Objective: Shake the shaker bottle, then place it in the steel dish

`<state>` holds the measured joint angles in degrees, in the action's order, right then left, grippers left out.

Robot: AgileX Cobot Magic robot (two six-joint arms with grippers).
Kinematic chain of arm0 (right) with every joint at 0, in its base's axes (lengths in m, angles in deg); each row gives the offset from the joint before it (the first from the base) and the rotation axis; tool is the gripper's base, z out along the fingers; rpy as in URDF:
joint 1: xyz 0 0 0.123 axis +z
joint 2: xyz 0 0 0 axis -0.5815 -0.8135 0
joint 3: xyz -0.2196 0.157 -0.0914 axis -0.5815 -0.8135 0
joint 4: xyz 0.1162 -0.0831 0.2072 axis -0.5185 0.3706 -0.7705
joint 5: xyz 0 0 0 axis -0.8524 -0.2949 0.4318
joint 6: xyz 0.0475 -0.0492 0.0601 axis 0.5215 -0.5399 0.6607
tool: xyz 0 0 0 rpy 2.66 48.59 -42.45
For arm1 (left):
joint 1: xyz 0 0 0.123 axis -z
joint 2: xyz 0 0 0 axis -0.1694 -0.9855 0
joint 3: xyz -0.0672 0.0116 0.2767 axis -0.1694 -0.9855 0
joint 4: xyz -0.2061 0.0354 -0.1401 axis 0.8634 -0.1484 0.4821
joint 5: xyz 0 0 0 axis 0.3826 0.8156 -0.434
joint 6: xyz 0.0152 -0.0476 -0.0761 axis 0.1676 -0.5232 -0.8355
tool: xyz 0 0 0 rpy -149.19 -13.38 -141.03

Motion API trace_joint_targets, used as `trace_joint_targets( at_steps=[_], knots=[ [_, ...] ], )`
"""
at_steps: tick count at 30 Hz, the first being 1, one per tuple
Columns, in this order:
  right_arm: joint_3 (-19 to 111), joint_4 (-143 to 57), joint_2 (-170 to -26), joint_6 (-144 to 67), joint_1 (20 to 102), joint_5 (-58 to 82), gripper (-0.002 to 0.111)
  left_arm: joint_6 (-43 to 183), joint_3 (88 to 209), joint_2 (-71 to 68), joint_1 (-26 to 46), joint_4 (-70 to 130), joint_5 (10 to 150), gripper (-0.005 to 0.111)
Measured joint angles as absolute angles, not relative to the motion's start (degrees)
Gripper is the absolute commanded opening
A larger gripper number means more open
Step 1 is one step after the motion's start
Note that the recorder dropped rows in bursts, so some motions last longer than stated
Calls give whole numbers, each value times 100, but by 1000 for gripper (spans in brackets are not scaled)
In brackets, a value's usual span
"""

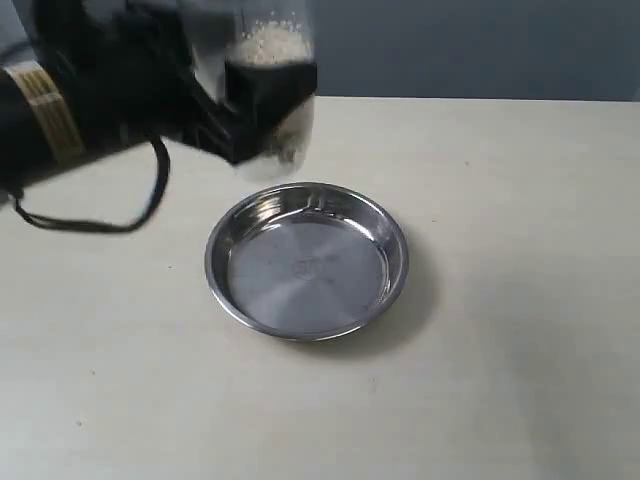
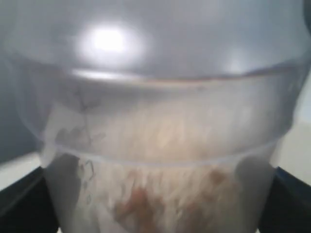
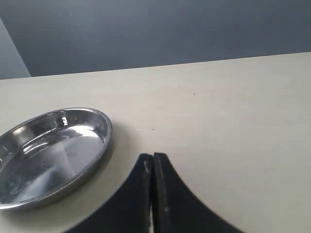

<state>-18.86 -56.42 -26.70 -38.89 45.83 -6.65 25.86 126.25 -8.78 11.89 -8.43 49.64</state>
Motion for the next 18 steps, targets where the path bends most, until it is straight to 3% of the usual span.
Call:
trace_joint_targets(
  at_steps=[3,9,14,18],
  knots=[
    [-1886,-5642,-2670,-3889,4583,-665,-1,2182,12334,-1545,1189,-1253,5064,0],
    [-1886,-5642,-2670,-3889,4583,-665,-1,2165,12725,-919,1227,-1301,4604,0],
    [-1886,-5642,-2670,-3889,4583,-665,-1,1666,12419,-1741,1237,-1441,4617,0],
    [-1886,-5642,-2670,-3889,4583,-665,-1,1781,12920,-1126,1276,-1630,4596,0]
  ],
)
